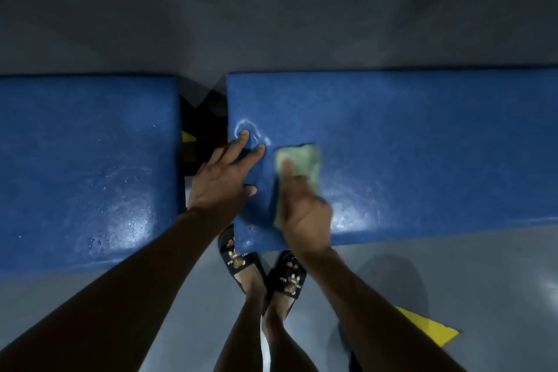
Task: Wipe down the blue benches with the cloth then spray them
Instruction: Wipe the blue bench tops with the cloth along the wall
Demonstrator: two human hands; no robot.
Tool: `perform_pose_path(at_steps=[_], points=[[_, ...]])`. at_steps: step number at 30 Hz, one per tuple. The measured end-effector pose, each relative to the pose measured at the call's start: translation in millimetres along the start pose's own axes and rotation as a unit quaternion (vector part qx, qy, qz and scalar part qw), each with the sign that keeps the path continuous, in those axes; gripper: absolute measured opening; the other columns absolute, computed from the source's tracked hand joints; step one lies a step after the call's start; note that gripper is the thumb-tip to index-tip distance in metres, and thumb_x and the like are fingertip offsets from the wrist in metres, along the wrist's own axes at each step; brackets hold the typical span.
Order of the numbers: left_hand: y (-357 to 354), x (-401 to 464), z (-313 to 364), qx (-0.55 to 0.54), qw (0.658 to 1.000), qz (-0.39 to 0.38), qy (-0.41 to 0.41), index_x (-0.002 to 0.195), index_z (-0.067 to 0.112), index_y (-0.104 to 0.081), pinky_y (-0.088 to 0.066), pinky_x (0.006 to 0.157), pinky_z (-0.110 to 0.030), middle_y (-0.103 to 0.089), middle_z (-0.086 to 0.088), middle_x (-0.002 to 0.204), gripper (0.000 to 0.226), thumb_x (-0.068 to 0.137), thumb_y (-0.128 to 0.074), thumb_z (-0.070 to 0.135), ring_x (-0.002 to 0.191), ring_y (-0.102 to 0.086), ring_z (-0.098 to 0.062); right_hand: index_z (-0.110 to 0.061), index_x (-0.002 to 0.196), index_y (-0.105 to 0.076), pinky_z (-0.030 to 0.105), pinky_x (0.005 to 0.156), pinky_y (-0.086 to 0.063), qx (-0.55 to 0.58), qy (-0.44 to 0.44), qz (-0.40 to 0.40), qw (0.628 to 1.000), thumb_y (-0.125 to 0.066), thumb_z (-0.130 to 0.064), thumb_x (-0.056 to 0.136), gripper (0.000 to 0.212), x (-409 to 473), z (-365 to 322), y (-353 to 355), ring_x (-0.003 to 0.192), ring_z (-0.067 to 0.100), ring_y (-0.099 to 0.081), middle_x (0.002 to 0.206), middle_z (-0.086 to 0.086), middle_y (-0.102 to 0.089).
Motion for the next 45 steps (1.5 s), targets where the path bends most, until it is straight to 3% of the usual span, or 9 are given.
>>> perform_pose_path(at_steps=[5,13,18,22,27,31,36,40,45], points=[[-6,1,-5,-0.001,1.0,0.015,-0.015,0.154,0.04,-0.024,-0.041,0.107,-0.052,-0.007,0.012,0.166,0.087,0.083,-0.074,0.035,0.142,-0.026,-0.025,-0.034,0.147,-0.045,0.029,0.044,-0.045,-0.097,0.194,-0.077,0.973,-0.055,-0.032,0.092,0.056,-12,51,19,0.058,0.025,-0.062,0.104,-0.003,-0.068],[-16,-3,-4,-0.008,0.999,0.052,-0.016,0.154,0.038,-0.027,-0.038,0.111,-0.049,-0.007,0.01,0.167,0.087,0.082,-0.075,0.028,0.144,-0.027,-0.026,-0.033,0.153,-0.035,0.044,0.073,-0.051,0.004,-0.246,0.026,0.969,-0.047,-0.021,0.1,0.055,-24,126,46,0.087,0.045,-0.067,0.132,0.014,-0.063],[-14,-11,2,0.011,0.998,0.059,-0.01,0.155,0.037,-0.025,-0.038,0.11,-0.046,-0.009,0.008,0.167,0.082,0.088,-0.071,0.025,0.146,-0.026,-0.025,-0.017,0.147,-0.048,0.03,0.044,-0.046,-0.002,0.085,-0.034,0.996,-0.064,-0.013,0.087,0.062,-59,7,-3,0.055,0.02,-0.058,0.095,0.002,-0.067],[-6,-36,4,0.0,0.995,0.103,-0.014,0.151,0.036,-0.035,-0.041,0.103,-0.047,-0.021,0.005,0.164,0.07,0.09,-0.064,0.018,0.137,-0.036,-0.029,-0.024,0.148,-0.044,0.031,0.047,-0.048,-0.054,0.223,-0.074,0.97,-0.062,-0.017,0.083,0.067,-60,62,27,0.058,0.025,-0.061,0.103,0.004,-0.067],[-19,-64,-5,-0.019,0.996,0.085,0.014,0.151,0.036,-0.033,-0.042,0.106,-0.052,-0.023,0.005,0.162,0.065,0.093,-0.054,0.016,0.136,-0.036,-0.03,-0.027,0.154,-0.033,0.049,0.07,-0.054,-0.036,-0.089,-0.018,0.995,-0.034,-0.039,0.097,0.059,-63,201,86,0.088,0.05,-0.065,0.143,0.02,-0.052],[-33,-82,-11,-0.066,0.993,0.087,0.039,0.15,0.035,-0.037,-0.042,0.107,-0.055,-0.03,0.002,0.16,0.062,0.094,-0.054,0.012,0.138,-0.038,-0.032,-0.023,0.156,-0.029,0.04,0.093,-0.046,0.081,-0.254,-0.006,0.964,-0.033,-0.032,0.098,0.058,-78,152,53,0.12,0.041,-0.056,0.146,0.016,-0.049],[-45,-101,-13,-0.105,0.987,0.098,0.072,0.149,0.03,-0.038,-0.042,0.107,-0.048,-0.034,0.004,0.157,0.06,0.095,-0.052,0.008,0.139,-0.038,-0.024,-0.013,0.156,-0.027,0.041,0.068,-0.058,0.083,0.011,-0.062,0.995,-0.053,-0.013,0.094,0.067,-97,9,-9,0.084,0.028,-0.065,0.119,0.013,-0.063],[-49,-110,-26,-0.119,0.985,0.09,0.085,0.146,0.025,-0.041,-0.045,0.105,-0.049,-0.046,-0.002,0.149,0.056,0.094,-0.049,0.007,0.132,-0.047,-0.028,-0.02,0.154,-0.036,0.037,0.064,-0.055,0.024,0.165,-0.085,0.982,-0.053,-0.019,0.093,0.063,-75,42,10,0.076,0.03,-0.066,0.115,0.008,-0.065],[-51,-116,-42,-0.148,0.98,0.09,0.095,0.144,0.02,-0.047,-0.047,0.099,-0.044,-0.056,-0.01,0.141,0.05,0.095,-0.049,0.005,0.12,-0.058,-0.033,-0.035,0.151,-0.038,0.039,0.084,-0.051,0.056,-0.176,0.011,0.983,-0.039,-0.035,0.104,0.047,-43,130,49,0.104,0.04,-0.065,0.14,0.008,-0.058]])
Point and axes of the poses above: each hand's wrist, its own x-axis towards the middle knuckle, its own y-axis out of the back of the hand, z = x × y, the point moved 5 cm from there along x, towards the middle knuckle
